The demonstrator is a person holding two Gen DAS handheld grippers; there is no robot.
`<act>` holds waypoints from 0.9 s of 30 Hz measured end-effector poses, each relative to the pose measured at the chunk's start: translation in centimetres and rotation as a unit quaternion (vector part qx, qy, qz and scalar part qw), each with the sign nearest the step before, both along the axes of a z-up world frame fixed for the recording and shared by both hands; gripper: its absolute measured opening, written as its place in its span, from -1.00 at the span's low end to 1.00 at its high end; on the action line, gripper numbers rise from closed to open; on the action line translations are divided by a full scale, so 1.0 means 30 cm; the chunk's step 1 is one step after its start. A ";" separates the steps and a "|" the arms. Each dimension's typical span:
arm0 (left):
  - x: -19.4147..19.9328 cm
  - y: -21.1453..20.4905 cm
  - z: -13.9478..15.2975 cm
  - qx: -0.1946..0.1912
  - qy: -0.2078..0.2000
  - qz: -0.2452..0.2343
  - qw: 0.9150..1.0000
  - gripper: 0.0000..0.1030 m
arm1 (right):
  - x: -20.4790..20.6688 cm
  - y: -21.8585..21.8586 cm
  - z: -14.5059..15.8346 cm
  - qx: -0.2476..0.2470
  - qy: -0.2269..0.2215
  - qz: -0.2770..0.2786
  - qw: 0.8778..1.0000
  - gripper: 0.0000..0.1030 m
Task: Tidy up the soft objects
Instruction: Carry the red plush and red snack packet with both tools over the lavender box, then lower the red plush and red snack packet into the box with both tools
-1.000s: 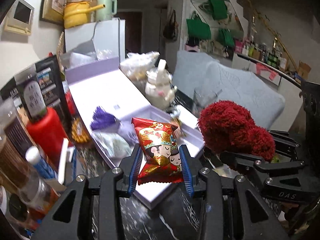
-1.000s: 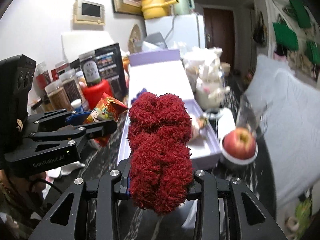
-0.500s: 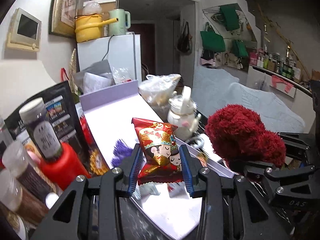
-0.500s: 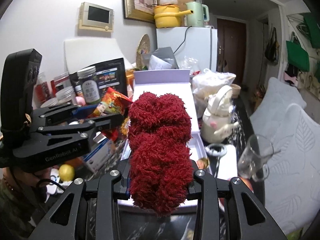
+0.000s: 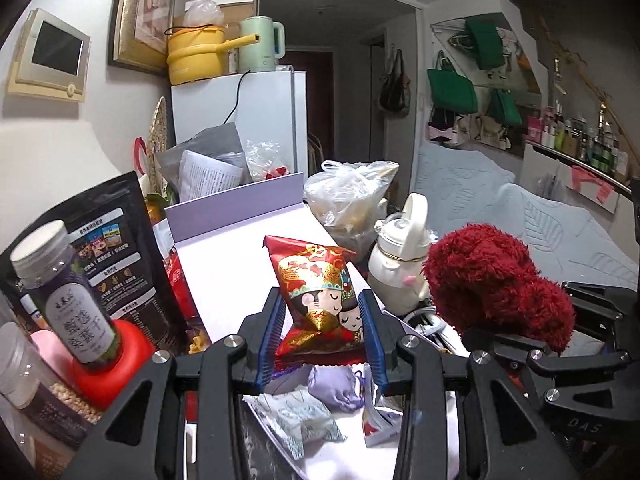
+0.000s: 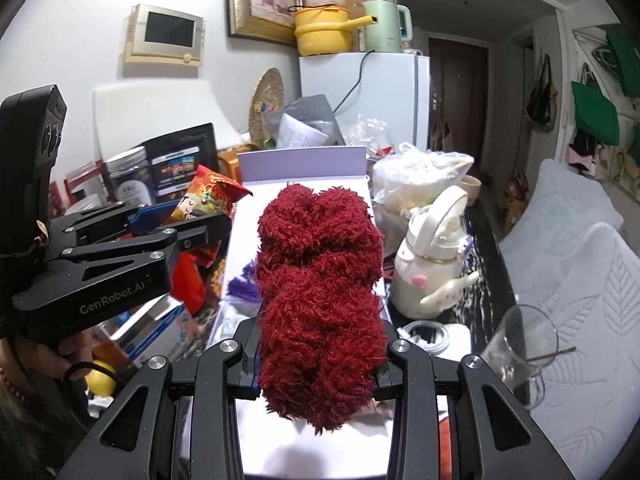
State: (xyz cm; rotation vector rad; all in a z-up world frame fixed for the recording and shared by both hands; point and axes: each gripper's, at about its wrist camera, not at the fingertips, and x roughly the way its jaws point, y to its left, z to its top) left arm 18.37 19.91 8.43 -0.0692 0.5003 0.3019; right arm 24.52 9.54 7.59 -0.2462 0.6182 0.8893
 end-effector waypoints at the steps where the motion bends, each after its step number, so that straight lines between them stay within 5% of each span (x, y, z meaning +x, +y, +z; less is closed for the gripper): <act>1: 0.013 0.001 -0.010 0.000 0.001 0.003 1.000 -0.28 | 0.011 0.002 -0.007 0.000 0.001 -0.003 1.000 -0.32; 27: 0.223 0.065 -0.338 -0.026 0.129 -0.002 0.991 -0.28 | 0.196 0.077 -0.252 -0.070 0.053 -0.026 0.996 -0.32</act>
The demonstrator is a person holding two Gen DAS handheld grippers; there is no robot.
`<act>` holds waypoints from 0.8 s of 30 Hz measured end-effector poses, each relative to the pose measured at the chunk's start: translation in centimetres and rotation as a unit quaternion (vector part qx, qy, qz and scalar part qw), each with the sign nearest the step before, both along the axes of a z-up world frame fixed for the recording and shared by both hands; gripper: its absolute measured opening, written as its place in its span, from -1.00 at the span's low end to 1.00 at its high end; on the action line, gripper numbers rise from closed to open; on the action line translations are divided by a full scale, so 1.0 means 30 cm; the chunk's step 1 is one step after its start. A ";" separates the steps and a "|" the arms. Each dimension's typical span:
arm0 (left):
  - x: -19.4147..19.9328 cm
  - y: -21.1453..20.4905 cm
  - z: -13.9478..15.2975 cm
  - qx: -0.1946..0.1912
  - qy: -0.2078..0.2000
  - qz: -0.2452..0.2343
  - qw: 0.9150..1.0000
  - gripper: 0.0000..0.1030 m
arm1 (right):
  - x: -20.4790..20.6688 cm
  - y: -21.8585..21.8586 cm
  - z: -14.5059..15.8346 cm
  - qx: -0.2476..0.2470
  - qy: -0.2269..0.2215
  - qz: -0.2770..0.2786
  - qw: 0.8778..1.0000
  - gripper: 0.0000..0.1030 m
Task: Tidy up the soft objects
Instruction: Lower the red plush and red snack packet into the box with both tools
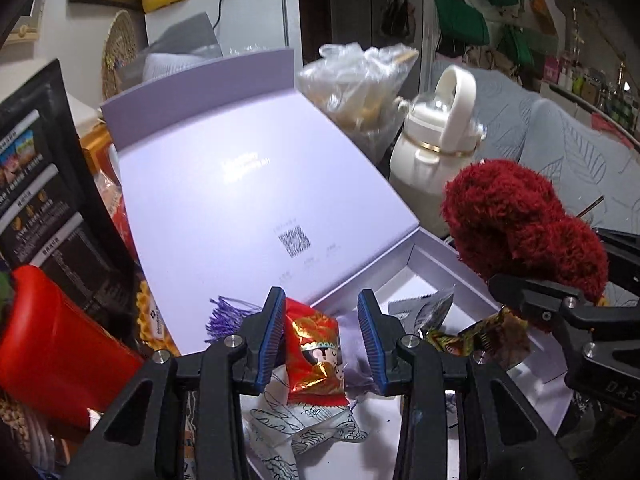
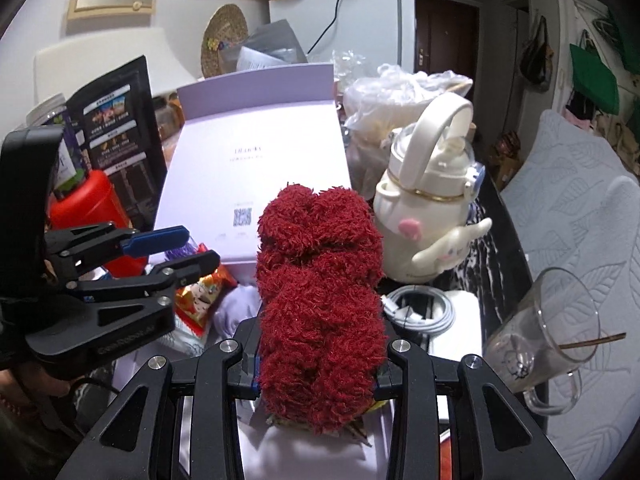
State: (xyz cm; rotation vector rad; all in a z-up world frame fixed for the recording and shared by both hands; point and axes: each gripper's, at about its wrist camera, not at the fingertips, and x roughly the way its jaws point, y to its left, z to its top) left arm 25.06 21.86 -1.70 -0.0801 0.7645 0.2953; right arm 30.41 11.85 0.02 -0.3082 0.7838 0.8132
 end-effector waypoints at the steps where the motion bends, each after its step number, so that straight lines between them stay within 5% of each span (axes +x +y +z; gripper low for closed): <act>1: 0.001 0.001 -0.008 -0.001 0.004 0.000 1.000 -0.28 | 0.001 0.004 -0.006 -0.001 0.003 0.001 1.000 -0.32; 24: 0.042 0.024 -0.077 -0.017 0.060 0.017 0.998 -0.28 | 0.031 0.056 -0.136 -0.014 0.075 0.028 0.997 -0.23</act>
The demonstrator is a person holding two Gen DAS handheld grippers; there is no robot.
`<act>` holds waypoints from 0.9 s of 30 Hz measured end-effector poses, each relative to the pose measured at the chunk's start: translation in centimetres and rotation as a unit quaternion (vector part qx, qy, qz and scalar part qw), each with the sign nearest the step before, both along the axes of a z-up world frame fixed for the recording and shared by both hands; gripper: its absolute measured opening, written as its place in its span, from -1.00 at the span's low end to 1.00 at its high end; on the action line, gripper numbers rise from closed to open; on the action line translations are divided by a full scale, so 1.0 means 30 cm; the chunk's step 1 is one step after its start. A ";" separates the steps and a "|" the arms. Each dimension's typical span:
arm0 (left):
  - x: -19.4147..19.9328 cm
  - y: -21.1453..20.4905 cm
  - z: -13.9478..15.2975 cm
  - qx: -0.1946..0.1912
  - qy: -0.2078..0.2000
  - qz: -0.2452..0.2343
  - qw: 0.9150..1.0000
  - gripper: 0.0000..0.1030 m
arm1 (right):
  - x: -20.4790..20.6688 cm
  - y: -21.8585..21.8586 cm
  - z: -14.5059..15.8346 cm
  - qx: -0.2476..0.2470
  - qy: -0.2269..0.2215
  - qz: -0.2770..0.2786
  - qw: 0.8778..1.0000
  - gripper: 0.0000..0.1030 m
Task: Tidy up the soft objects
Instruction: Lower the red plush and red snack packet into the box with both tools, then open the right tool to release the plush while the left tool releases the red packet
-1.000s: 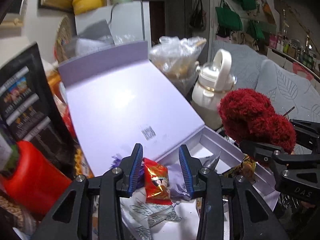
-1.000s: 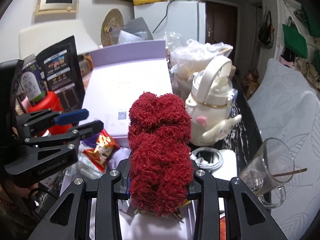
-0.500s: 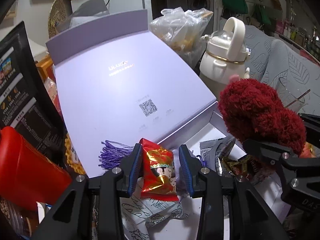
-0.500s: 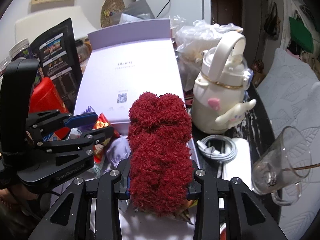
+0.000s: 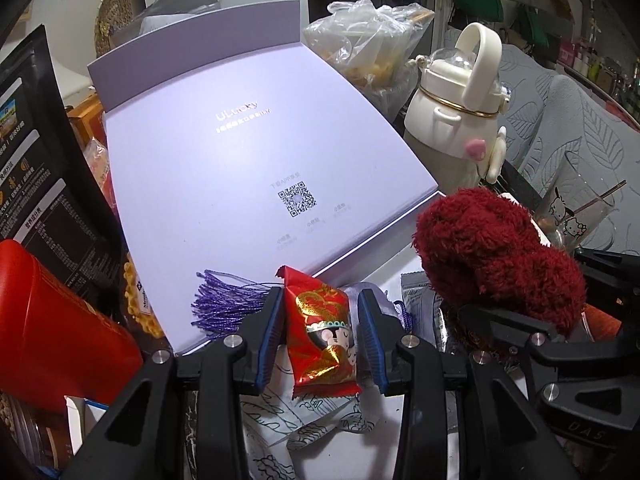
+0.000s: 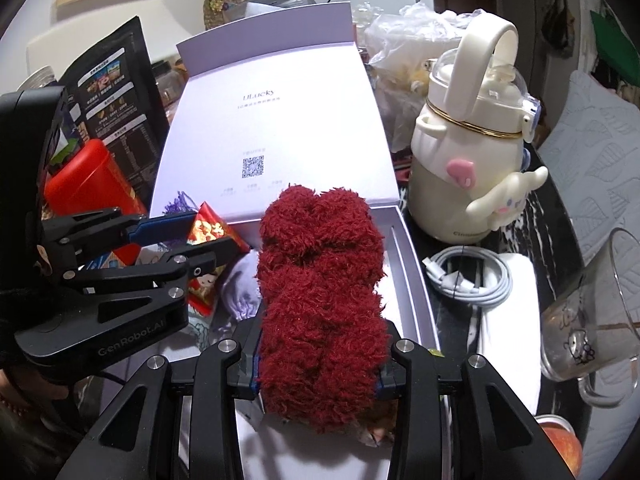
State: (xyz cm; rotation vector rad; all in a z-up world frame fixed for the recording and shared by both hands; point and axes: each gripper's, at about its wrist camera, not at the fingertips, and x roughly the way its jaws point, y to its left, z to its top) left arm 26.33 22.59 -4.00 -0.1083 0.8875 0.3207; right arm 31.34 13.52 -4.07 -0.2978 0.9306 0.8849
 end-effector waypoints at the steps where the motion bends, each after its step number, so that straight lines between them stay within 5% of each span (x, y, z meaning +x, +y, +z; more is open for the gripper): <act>1: 0.002 0.001 -0.002 -0.001 0.003 0.001 1.000 -0.28 | -0.001 0.001 0.000 -0.002 -0.002 0.000 1.000 -0.21; 13: 0.009 0.004 -0.003 -0.009 0.023 0.015 1.000 -0.27 | -0.001 0.001 -0.005 -0.025 -0.010 -0.002 1.000 0.30; 27: -0.155 -0.051 0.133 0.002 -0.022 0.018 1.000 -0.27 | -0.101 -0.059 0.153 -0.013 -0.053 -0.018 0.998 0.32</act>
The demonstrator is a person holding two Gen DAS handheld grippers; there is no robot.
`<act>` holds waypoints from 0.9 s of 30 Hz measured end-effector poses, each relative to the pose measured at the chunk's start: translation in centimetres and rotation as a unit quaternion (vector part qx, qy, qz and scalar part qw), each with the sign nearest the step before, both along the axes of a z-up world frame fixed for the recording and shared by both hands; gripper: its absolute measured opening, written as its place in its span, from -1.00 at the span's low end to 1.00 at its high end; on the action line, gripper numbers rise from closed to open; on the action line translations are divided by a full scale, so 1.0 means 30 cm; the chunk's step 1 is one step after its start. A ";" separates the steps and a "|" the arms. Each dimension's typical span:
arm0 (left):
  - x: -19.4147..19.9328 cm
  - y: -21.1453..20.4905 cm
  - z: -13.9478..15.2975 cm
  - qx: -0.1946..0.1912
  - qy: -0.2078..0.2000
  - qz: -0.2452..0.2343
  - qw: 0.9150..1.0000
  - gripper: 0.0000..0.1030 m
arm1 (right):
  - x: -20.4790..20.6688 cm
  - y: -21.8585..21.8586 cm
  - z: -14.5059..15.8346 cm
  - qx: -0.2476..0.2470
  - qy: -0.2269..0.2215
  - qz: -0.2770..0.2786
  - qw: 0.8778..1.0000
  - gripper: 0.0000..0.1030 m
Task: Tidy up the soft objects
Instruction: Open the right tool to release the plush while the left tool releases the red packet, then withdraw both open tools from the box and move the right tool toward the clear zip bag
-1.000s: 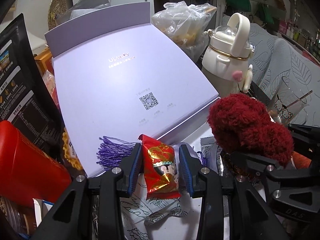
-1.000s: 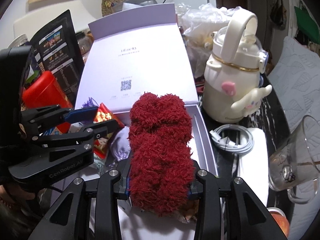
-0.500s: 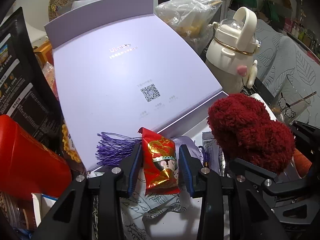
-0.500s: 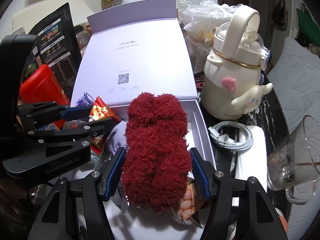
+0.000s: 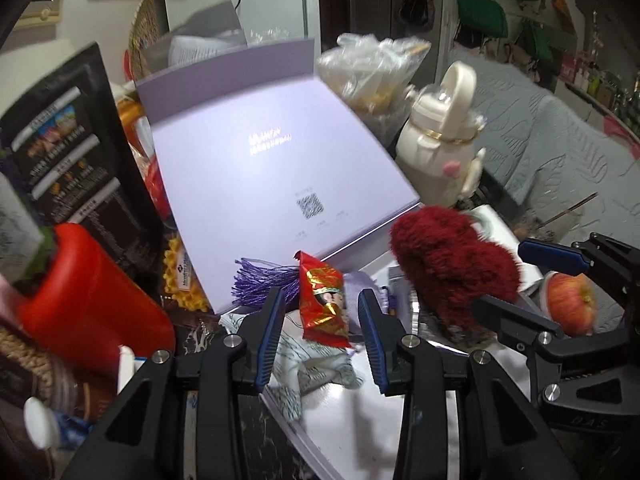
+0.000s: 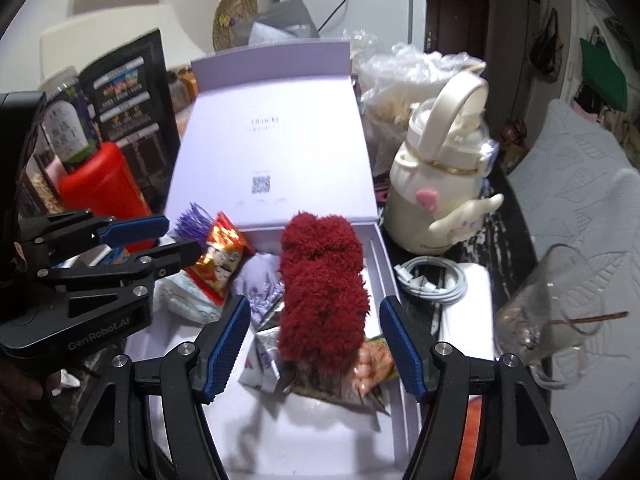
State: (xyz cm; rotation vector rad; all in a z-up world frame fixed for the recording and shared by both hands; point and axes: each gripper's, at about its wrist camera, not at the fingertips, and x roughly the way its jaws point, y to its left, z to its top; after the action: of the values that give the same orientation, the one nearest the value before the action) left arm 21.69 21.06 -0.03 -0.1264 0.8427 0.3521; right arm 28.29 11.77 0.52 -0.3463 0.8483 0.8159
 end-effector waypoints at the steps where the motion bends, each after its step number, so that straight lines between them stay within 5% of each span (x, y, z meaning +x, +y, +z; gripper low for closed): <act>1: -0.018 -0.010 0.023 -0.001 -0.007 -0.003 1.000 -0.27 | -0.010 -0.010 0.018 0.004 -0.003 -0.001 1.000 0.32; 16: -0.243 -0.173 0.250 0.035 -0.065 -0.016 0.997 -0.27 | -0.268 -0.186 0.282 0.039 -0.067 -0.022 0.997 0.32; 21: -0.324 -0.242 0.299 0.049 -0.084 -0.019 0.995 0.57 | -0.352 -0.251 0.342 0.046 -0.085 -0.031 0.995 0.35; 27: -0.417 -0.339 0.336 0.078 -0.108 -0.032 0.991 0.60 | -0.450 -0.340 0.376 0.049 -0.102 -0.046 0.993 0.41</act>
State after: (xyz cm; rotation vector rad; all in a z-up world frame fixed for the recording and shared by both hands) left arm 9.18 10.88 10.06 0.0083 0.6012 0.3356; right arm 14.79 1.57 11.81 -0.2952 0.6269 0.7204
